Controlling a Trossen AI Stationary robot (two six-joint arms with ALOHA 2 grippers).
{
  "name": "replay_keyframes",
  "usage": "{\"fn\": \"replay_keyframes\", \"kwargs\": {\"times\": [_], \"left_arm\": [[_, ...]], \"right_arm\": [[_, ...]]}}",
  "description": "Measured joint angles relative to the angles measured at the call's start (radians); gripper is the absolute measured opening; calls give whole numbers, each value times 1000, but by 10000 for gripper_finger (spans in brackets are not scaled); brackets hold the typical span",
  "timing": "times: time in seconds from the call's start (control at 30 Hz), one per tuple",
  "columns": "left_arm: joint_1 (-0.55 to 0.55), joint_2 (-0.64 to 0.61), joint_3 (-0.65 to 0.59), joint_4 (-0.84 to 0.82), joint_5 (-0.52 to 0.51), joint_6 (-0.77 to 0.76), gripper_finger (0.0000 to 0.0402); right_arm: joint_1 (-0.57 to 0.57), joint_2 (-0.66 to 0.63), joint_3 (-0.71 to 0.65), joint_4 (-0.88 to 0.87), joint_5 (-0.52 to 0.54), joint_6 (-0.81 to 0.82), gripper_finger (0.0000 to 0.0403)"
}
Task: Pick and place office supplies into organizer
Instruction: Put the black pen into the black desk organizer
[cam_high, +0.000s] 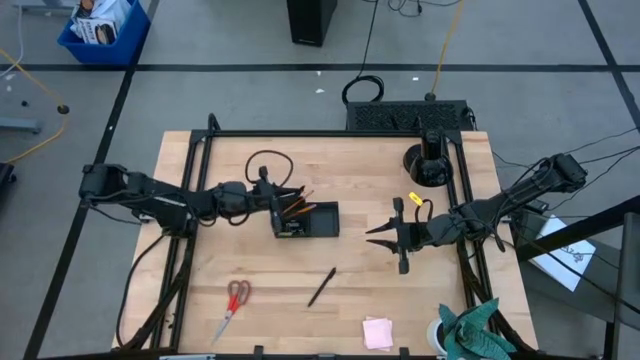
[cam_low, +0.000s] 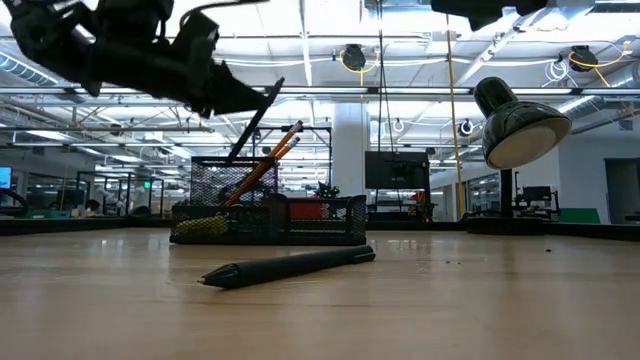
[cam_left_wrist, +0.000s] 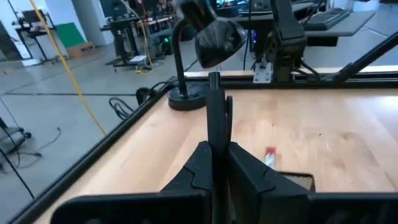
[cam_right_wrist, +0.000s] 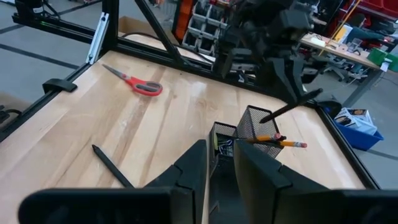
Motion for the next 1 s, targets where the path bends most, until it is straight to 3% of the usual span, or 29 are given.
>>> {"fn": "replay_keyframes", "kwargs": {"times": [0.43,1.0], "left_arm": [[24,21,-111,61,45,-42,20],[23,208,-107,192,43,-89,37]], "right_arm": [[-2,0,0,33,1,-17,73],[-2,1,-47,132,1,-58,73]]}}
